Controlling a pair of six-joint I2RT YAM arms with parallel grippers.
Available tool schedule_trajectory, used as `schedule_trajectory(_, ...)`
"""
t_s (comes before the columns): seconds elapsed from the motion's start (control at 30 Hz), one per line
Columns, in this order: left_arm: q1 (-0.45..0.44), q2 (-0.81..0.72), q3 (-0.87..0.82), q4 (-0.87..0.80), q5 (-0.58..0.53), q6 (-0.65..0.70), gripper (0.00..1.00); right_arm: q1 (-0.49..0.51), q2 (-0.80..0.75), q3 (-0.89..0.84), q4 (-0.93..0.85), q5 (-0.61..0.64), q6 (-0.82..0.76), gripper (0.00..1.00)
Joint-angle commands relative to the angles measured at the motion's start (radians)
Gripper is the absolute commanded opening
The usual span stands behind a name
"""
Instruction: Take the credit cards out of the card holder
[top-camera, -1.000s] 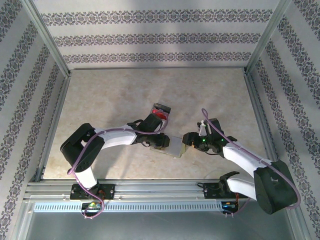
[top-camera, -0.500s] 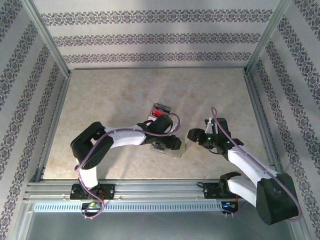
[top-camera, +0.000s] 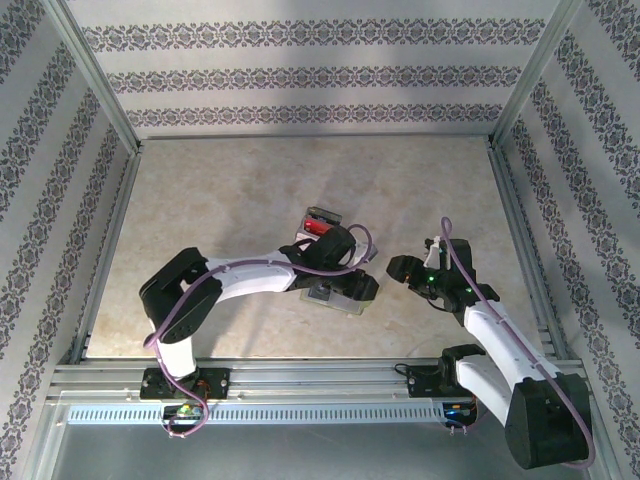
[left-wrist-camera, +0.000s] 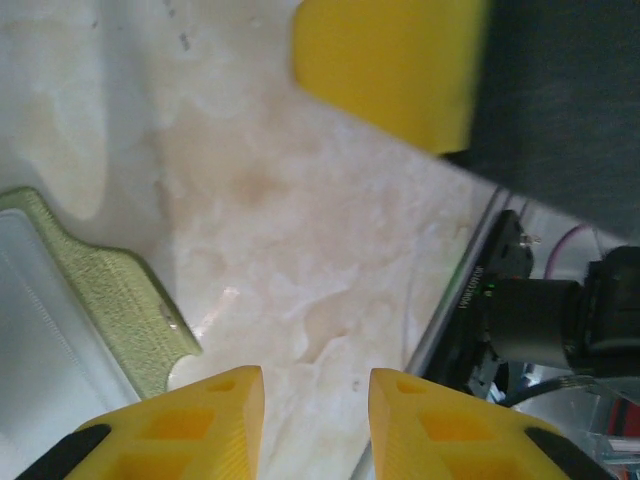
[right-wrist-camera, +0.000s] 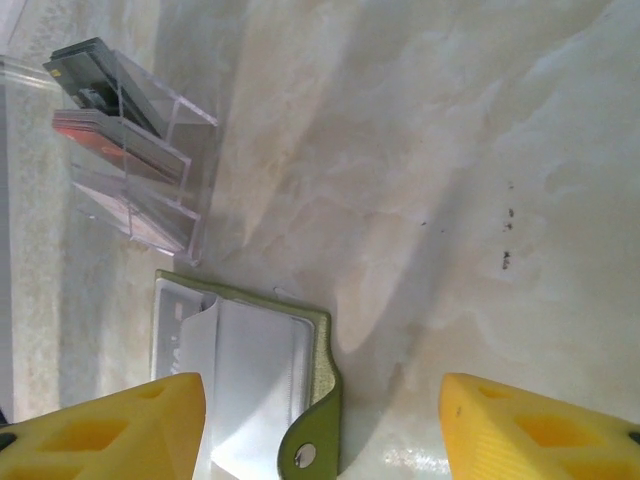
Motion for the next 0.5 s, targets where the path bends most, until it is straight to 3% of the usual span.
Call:
schedule_trajectory(0.0, -0.004, -0.13, -0.018, -0.001, -0.027, 0.056, 0.34, -0.005, -0.025, 0.011, 0.022, -0.082, -0.012, 0.64)
schedule_trajectory(0.13, 0.027, -0.248, -0.054, -0.055, -0.055, 0.083, 0.34, -0.005, -0.018, 0.051, 0.003, -0.112, 0.011, 0.64)
schedule_trajectory(0.27, 0.107, -0.341, -0.13, -0.082, -0.084, 0.047, 0.34, 0.024, 0.037, 0.102, 0.008, -0.158, 0.069, 0.56)
schedule_trajectory(0.47, 0.276, -0.378, -0.271, -0.059, -0.037, -0.054, 0.29, 0.214, 0.185, 0.185, 0.087, -0.103, 0.161, 0.4)
